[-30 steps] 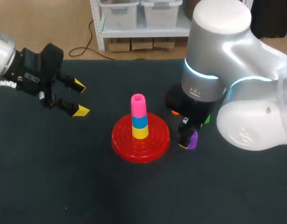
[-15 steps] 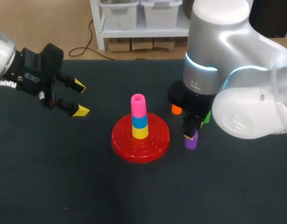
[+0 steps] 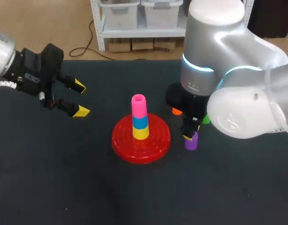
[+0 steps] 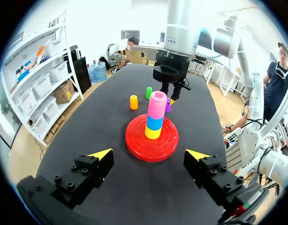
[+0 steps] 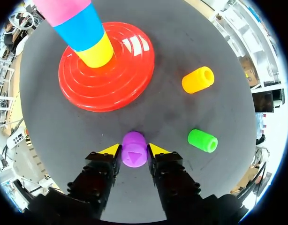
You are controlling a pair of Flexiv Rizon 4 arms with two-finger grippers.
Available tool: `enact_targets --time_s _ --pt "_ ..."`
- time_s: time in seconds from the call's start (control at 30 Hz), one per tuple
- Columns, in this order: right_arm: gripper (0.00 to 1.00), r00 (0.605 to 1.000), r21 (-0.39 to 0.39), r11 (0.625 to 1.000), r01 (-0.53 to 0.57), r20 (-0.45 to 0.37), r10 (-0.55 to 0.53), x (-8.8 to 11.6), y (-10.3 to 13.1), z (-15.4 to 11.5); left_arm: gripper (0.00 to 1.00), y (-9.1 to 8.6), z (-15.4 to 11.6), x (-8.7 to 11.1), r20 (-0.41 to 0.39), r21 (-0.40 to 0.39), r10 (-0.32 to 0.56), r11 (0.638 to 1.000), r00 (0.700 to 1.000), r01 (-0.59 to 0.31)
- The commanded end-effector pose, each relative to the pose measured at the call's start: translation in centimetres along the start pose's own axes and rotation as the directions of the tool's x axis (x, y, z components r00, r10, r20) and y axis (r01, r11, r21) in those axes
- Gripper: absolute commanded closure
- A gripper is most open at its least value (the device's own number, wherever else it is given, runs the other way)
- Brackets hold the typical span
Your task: Pick up and stack the cylinders on the red base in this order: pink,purple,orange,green
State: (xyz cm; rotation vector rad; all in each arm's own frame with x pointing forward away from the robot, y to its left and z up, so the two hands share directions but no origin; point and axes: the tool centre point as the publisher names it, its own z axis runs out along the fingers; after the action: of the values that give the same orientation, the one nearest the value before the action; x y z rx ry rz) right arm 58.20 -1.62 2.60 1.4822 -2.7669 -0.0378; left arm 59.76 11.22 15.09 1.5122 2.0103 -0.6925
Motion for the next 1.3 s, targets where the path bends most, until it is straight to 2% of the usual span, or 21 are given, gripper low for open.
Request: enact_targets --time_s 0.03,0.13,0.47,0.6,0.8,0.93,1.07,1.3 --pt "1.0 1.0 0.015 1.0 0.004 -0.002 -0.004 -0.4 0.1 -1.2 0.0 0.0 0.0 0.1 0.002 -0.001 0.001 1.0 1.0 -0.001" --pt "1.0 1.0 0.031 1.0 0.001 0.008 -0.001 -0.9 -0.1 -3.0 0.0 0.0 0.0 0.1 0.002 -0.001 0.001 1.0 1.0 -0.001" --pt "1.0 0.997 0.112 0.992 0.053 0.052 -0.06 -3.8 -0.6 -12.2 0.0 0.0 0.0 0.1 0.002 -0.001 0.001 1.0 1.0 -0.001" --pt "1.0 0.994 0.12 0.99 0.076 0.07 -0.085 -5.6 -0.3 -15.0 0.0 0.0 0.0 0.1 0.002 -0.001 0.001 1.0 1.0 -0.001" --pt "1.0 0.983 0.117 0.982 0.15 0.093 -0.161 -9.5 0.8 -18.1 0.0 0.0 0.0 0.1 0.002 -0.001 0.001 1.0 1.0 -0.001" --pt "1.0 0.971 0.119 0.971 0.206 0.095 -0.217 -12.1 2.0 -19.2 0.0 0.0 0.0 0.1 0.002 -0.001 0.001 1.0 1.0 -0.001" --pt "1.0 0.959 0.114 0.96 0.257 0.089 -0.268 -14.0 3.4 -19.2 0.0 0.0 0.0 0.1 0.002 -0.001 0.001 1.0 1.0 -0.001" --pt "1.0 0.947 0.089 0.949 0.302 0.082 -0.309 -15.2 5.2 -18.2 0.0 0.0 0.0 0.1 0.002 -0.001 0.001 1.0 1.0 -0.001"
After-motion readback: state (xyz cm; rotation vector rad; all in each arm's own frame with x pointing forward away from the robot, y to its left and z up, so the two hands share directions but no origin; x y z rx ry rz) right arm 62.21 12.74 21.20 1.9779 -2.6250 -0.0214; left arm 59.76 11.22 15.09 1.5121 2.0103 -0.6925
